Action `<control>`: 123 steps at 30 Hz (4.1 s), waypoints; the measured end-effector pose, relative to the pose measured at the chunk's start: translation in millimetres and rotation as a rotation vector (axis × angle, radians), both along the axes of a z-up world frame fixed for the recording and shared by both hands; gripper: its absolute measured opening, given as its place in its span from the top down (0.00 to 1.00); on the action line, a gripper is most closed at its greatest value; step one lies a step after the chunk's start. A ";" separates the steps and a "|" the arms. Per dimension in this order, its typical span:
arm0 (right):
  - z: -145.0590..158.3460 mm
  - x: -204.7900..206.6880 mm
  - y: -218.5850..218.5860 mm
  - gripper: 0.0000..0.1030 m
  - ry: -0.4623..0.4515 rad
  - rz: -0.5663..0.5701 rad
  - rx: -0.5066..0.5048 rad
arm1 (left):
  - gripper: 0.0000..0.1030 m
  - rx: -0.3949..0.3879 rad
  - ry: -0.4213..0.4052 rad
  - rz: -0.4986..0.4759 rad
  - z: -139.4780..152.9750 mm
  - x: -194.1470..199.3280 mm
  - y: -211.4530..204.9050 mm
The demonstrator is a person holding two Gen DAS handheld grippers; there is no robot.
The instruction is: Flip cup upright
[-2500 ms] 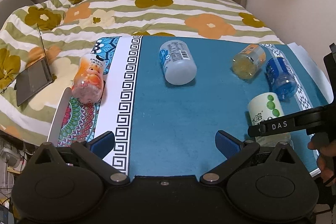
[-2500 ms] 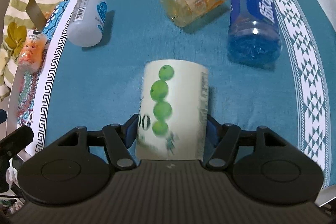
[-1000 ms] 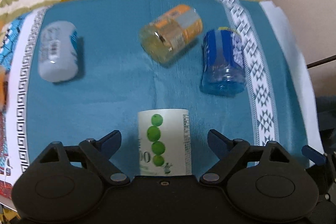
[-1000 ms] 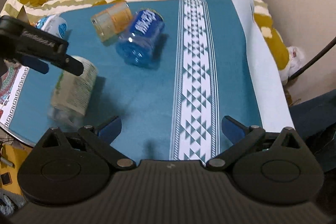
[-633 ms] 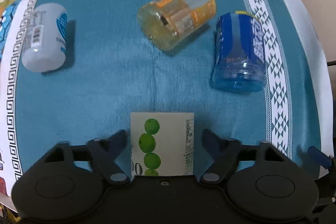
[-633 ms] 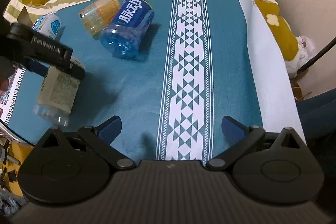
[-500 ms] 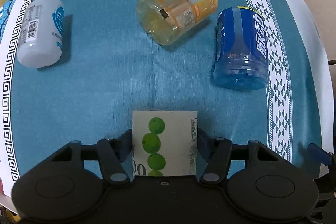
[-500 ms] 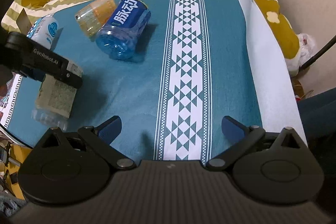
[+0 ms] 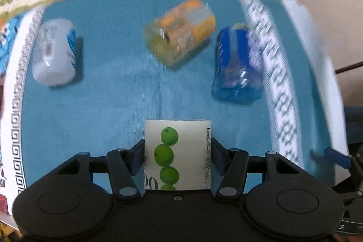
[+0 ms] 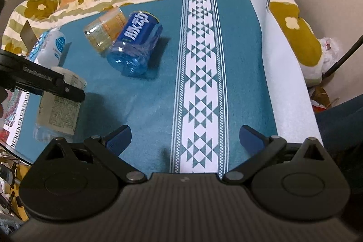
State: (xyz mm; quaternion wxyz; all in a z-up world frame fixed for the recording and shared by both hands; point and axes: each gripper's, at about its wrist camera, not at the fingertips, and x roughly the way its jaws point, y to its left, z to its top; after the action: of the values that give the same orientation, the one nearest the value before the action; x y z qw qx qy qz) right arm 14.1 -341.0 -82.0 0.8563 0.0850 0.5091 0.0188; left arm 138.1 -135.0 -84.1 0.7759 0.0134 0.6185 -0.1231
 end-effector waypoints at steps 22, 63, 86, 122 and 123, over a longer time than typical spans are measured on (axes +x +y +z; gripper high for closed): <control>-26.3 12.7 38.6 0.00 -0.013 0.077 -0.105 | 0.37 -0.161 -0.803 0.094 -28.2 -57.3 30.9; -3.7 -10.1 49.5 0.00 -0.050 0.052 -0.120 | 0.06 -0.031 -0.599 0.015 -1.8 -88.4 24.4; 85.0 -38.6 88.8 0.00 -0.109 -0.061 -0.164 | 0.00 -0.003 -0.447 0.126 83.2 -134.9 118.2; 83.8 -46.0 98.3 0.00 -0.127 -0.060 -0.190 | 0.00 0.050 -0.488 0.112 79.6 -142.4 119.8; 83.7 -45.9 98.4 0.00 -0.127 -0.060 -0.190 | 0.00 0.053 -0.488 0.110 79.7 -142.5 119.3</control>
State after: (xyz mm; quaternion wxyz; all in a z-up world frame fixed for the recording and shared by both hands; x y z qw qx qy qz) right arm -31.8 -242.5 1.7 0.8911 0.0173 0.4507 -0.0498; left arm -4.4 -15.7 -4.4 0.9073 0.0294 0.4156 -0.0575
